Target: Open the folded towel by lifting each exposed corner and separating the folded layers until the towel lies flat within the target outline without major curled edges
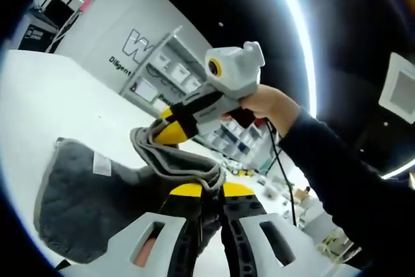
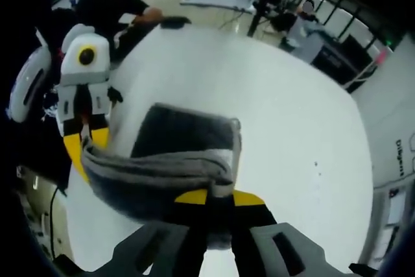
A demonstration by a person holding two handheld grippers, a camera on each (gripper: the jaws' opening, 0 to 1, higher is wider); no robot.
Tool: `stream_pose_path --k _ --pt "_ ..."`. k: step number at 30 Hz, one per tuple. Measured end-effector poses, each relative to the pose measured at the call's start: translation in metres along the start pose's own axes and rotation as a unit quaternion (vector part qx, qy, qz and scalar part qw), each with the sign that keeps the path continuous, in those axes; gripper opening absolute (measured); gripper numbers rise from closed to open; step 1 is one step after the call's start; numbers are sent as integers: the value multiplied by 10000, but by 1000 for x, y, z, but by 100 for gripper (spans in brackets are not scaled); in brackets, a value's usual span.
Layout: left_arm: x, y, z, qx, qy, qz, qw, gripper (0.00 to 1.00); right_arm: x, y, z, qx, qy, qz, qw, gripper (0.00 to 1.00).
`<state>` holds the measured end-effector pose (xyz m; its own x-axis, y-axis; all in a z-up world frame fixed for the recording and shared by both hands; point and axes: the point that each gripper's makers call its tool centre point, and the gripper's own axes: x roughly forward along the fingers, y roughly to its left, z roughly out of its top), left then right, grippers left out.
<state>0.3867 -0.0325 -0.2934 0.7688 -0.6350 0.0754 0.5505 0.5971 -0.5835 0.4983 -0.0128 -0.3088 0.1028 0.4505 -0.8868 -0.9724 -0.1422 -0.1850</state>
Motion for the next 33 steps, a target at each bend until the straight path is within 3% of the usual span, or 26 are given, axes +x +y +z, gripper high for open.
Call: stream_pose_path --k 11,24,33 --pt "2 -1 5 -48 -106 -91 9999 6 -2 -4 -4 155 -51 -67 9998 6" --pt "5 1 9 -120 -153 -113 9997 6 4 -4 -4 181 207 -26 9996 6" --pt "14 -3 16 213 -235 -186 9993 6 -2 -7 -6 214 148 -148 9996 6"
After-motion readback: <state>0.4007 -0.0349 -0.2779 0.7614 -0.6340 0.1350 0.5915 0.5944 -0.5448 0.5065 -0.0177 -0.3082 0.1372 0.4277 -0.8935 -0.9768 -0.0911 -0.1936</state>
